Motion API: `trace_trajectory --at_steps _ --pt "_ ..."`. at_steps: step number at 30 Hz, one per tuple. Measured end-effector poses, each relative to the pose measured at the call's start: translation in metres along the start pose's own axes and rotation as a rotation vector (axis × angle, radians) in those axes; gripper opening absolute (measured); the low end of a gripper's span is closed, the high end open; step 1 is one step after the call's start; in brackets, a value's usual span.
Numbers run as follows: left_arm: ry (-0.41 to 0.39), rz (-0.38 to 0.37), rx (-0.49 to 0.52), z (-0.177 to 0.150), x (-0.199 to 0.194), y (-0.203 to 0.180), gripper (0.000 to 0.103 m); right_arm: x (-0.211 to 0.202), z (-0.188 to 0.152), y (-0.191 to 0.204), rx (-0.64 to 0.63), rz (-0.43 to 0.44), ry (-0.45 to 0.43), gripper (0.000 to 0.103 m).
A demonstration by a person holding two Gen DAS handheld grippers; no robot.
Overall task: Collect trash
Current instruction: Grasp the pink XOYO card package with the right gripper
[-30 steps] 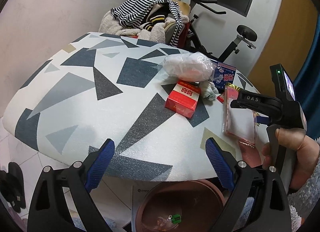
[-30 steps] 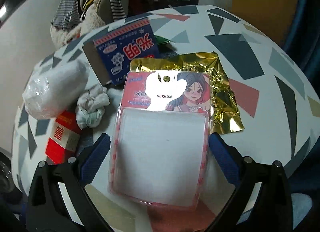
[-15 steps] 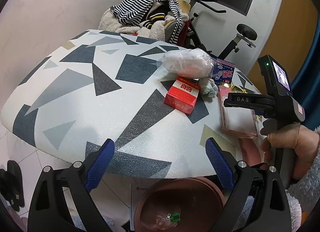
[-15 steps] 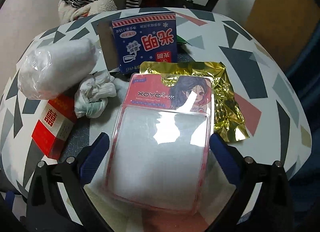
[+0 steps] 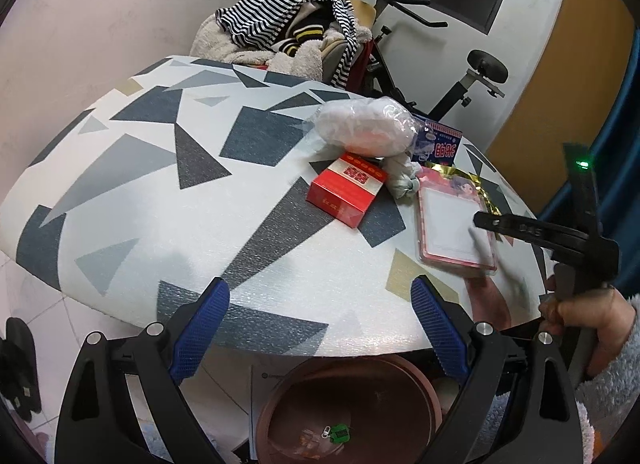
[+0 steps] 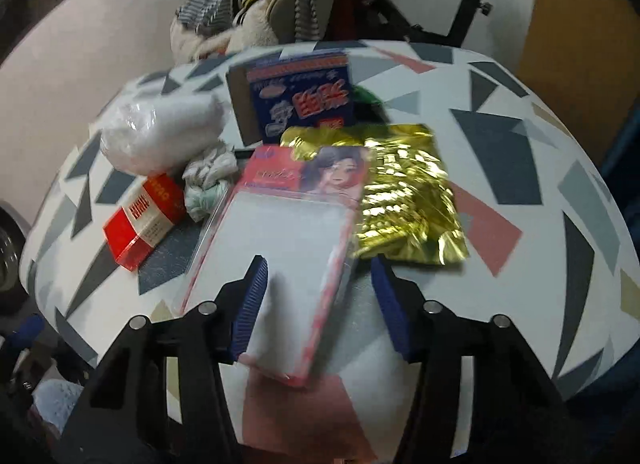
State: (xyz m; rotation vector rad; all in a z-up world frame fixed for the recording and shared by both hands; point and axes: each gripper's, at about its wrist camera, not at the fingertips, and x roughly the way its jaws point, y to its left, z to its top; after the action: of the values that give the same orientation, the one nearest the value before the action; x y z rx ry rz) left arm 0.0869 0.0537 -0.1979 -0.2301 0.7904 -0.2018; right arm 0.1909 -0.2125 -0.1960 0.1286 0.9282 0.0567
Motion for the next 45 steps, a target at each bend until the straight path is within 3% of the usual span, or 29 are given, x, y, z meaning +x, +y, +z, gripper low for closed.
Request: trace_trajectory --at_steps 1,2,7,15,19,22,25,34,40,45 --pt "0.0 -0.001 0.0 0.0 0.001 -0.001 0.09 -0.003 -0.001 -0.002 0.01 0.001 -0.004 0.089" --pt "-0.001 -0.003 -0.002 0.001 0.002 -0.001 0.09 -0.008 -0.003 -0.002 0.026 -0.006 -0.016 0.097" --pt "-0.008 -0.009 -0.016 0.003 0.001 0.002 0.09 -0.01 0.005 0.016 0.022 -0.048 0.007 0.097" --pt "-0.029 0.003 -0.037 0.003 -0.006 0.018 0.09 0.013 0.019 0.079 -0.095 -0.226 -0.013 0.097" --pt "-0.037 0.007 -0.064 0.002 -0.008 0.028 0.09 0.033 0.022 0.087 -0.098 -0.334 0.002 0.097" --pt "-0.035 0.008 -0.085 0.002 -0.007 0.034 0.09 0.051 0.019 0.081 -0.085 -0.4 0.064 0.098" --pt "-0.037 0.005 -0.089 0.002 -0.008 0.036 0.09 0.048 0.015 0.073 -0.047 -0.366 0.061 0.098" --pt "-0.018 0.002 -0.06 -0.001 -0.002 0.024 0.09 0.022 -0.015 0.029 -0.134 -0.199 0.016 0.097" --pt "0.011 -0.021 -0.037 0.001 0.006 0.006 0.09 0.014 -0.019 -0.008 -0.065 -0.096 0.016 0.098" --pt "0.027 -0.049 -0.027 0.006 0.01 -0.004 0.09 0.01 -0.022 -0.017 -0.093 -0.039 -0.005 0.098"
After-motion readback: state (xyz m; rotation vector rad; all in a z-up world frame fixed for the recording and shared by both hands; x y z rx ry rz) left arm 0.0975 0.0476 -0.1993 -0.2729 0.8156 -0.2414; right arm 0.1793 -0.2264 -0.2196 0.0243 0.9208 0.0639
